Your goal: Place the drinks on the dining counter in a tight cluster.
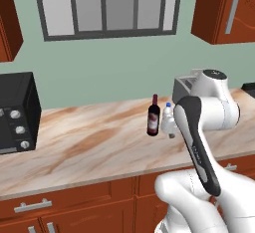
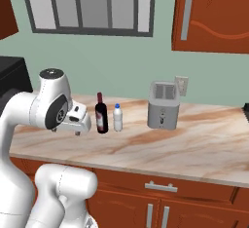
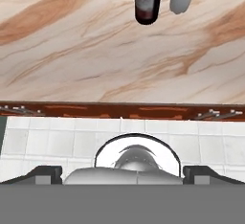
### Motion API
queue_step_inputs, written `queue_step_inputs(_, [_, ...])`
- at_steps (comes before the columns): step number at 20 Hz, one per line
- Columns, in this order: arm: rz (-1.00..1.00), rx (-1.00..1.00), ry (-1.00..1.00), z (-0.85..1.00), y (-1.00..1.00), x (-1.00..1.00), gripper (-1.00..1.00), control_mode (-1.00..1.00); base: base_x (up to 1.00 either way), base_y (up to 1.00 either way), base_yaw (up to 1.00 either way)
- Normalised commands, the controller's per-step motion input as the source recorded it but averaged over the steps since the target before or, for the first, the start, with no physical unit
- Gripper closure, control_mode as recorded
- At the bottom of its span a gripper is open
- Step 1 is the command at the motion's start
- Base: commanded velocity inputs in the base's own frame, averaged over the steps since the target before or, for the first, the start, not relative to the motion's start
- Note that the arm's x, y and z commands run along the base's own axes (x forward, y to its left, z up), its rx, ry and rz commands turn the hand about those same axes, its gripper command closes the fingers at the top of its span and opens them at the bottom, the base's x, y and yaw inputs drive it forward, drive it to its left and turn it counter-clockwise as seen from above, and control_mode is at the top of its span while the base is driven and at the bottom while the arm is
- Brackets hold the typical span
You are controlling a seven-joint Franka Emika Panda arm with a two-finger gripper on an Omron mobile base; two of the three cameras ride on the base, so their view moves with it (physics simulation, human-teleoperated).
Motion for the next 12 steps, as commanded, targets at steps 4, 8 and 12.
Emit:
queue_step_inputs(4, [0.26, 0.0, -0.16, 0.0, -0.09, -0.19, -1.0, -1.0, 0.0, 0.0, 0.0])
queue_step_inputs(8, [0.36, 0.0, -0.23, 0.0, -0.1, -0.26, -1.0, -1.0, 0.0, 0.0, 0.0])
queue_step_inputs(12, [0.41, 0.0, -0.29, 0.0, -0.17, -0.25, -1.0, -1.0, 0.0, 0.0, 0.0])
